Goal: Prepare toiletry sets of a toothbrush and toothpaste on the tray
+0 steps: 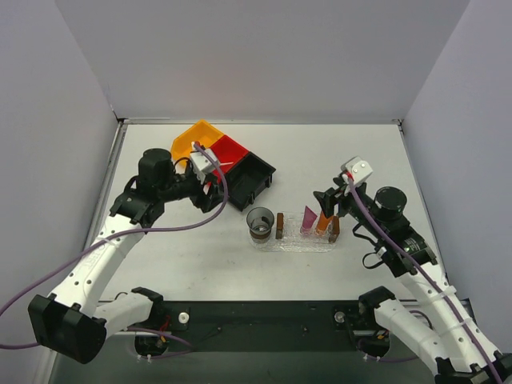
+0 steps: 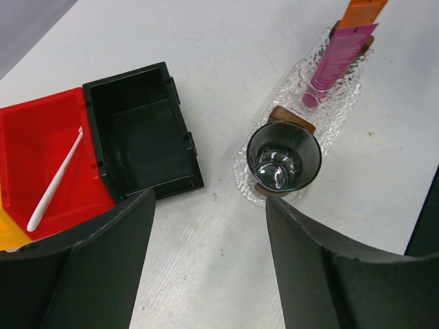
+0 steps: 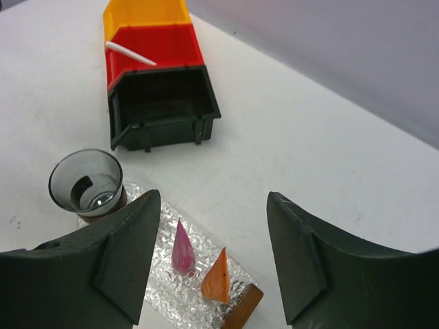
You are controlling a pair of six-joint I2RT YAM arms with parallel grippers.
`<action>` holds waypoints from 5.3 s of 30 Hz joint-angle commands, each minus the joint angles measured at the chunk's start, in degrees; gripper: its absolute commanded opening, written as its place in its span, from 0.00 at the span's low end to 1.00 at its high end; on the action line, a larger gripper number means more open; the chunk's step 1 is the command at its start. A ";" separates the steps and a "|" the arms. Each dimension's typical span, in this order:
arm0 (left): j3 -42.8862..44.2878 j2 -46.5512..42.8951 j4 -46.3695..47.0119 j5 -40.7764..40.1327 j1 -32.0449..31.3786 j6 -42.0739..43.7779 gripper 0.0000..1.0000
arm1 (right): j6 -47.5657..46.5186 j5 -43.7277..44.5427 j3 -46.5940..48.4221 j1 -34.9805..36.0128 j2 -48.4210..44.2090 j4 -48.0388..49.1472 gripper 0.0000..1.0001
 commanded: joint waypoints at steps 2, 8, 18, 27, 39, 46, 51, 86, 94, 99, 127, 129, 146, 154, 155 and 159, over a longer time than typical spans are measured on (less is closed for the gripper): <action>0.57 1.68 5.84 -9.81 0.49 -1.68 0.76 | 0.86 4.61 5.28 -0.28 0.73 -1.65 0.65; 2.67 5.90 8.22 -17.48 1.46 -2.39 0.80 | 1.92 5.59 4.49 -0.28 3.89 -2.97 0.72; 15.41 21.87 4.18 -20.83 5.41 2.88 0.77 | 0.60 8.14 1.95 -0.81 2.93 0.02 0.73; 31.14 37.25 -5.48 -16.88 8.93 11.39 0.73 | 0.69 8.67 -0.08 -6.43 -0.23 0.90 0.72; 42.40 49.84 -13.92 -17.40 8.84 20.81 0.66 | 0.69 6.29 -0.52 -9.25 1.35 0.73 0.69; 50.31 55.64 -21.48 -17.22 8.49 24.68 0.63 | 0.86 4.98 -0.60 -10.04 1.70 0.37 0.69; 52.51 58.19 -23.68 -19.51 7.26 27.49 0.61 | 0.86 4.45 -0.52 -10.39 1.96 0.28 0.68; 56.12 70.15 -22.80 -39.11 0.76 31.63 0.57 | 1.04 1.72 -0.96 -12.06 2.14 -0.68 0.68; 53.48 69.27 -21.84 -38.67 0.49 31.54 0.53 | 1.22 1.02 -1.04 -12.67 1.79 -1.12 0.68; 52.51 69.10 -21.66 -38.58 0.49 31.54 0.51 | 1.31 0.23 -0.96 -13.03 1.70 -1.21 0.68; 54.36 62.51 -26.23 -39.46 0.58 32.33 0.17 | 2.18 -0.83 -0.43 -13.29 2.14 -1.65 0.67; 54.18 60.75 -27.02 -39.38 0.58 32.33 0.15 | 2.53 -1.09 -0.25 -13.29 2.14 -1.65 0.67; 40.67 32.64 -27.21 -24.72 2.43 27.07 0.00 | 3.40 -10.48 12.75 -13.38 6.61 -11.40 0.79; 18.43 10.77 -2.73 -11.96 -0.11 9.41 0.00 | 10.69 -27.43 26.44 -13.29 14.44 -17.29 0.86; 16.67 9.43 -0.85 -11.78 -0.73 7.82 0.00 | 11.49 -28.94 27.60 -13.12 16.10 -17.82 0.86; 9.81 4.59 6.89 -15.19 -7.83 0.18 0.00 | 15.63 -32.90 33.48 -11.11 20.06 -18.35 0.97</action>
